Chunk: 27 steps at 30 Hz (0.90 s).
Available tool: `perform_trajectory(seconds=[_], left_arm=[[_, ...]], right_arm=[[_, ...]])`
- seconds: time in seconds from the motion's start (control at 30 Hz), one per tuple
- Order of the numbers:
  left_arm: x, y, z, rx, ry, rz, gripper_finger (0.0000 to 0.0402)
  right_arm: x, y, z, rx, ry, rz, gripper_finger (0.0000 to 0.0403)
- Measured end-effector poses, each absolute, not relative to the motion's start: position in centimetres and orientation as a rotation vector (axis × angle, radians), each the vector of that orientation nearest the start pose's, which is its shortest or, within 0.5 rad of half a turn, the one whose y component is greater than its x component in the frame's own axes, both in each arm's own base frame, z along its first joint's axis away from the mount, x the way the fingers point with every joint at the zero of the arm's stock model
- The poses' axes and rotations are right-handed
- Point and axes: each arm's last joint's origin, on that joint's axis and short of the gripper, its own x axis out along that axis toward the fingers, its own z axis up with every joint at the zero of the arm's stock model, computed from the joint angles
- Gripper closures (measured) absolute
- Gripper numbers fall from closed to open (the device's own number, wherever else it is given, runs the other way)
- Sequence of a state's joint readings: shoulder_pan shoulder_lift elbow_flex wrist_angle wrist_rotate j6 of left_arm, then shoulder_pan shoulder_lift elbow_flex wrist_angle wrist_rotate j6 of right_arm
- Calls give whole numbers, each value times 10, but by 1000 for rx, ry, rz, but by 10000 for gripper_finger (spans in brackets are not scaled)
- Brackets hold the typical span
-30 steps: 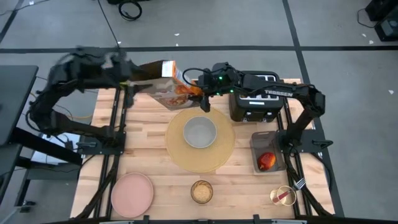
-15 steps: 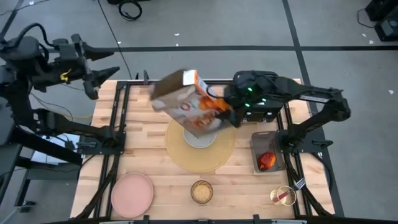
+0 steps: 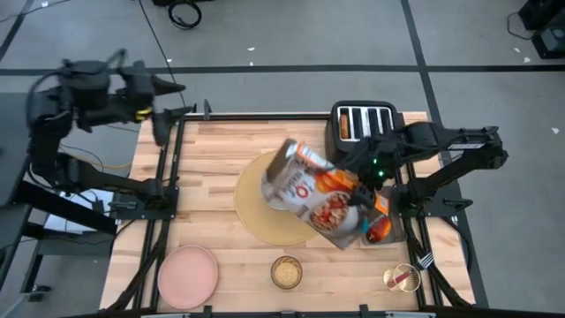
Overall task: Arrange a breakfast setting
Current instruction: Pour the cereal from the brown cereal box into the gray bowl
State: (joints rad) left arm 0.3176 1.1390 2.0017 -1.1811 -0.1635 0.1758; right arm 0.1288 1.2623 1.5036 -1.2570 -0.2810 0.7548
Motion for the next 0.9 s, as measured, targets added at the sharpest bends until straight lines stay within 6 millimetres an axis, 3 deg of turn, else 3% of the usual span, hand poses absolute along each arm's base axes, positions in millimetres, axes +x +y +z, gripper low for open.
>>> perform_trajectory(seconds=[0.3,0.6,0.9], left_arm=[[124,46,517,130,463,435,148],[120,44,512,100,513,432,148],[115,42,511,78,524,434,148]], right_arm=[[211,44,378,873,1285,-167,161],[225,45,366,908,1345,-231,161],[233,36,364,1085,1338,-308,161]])
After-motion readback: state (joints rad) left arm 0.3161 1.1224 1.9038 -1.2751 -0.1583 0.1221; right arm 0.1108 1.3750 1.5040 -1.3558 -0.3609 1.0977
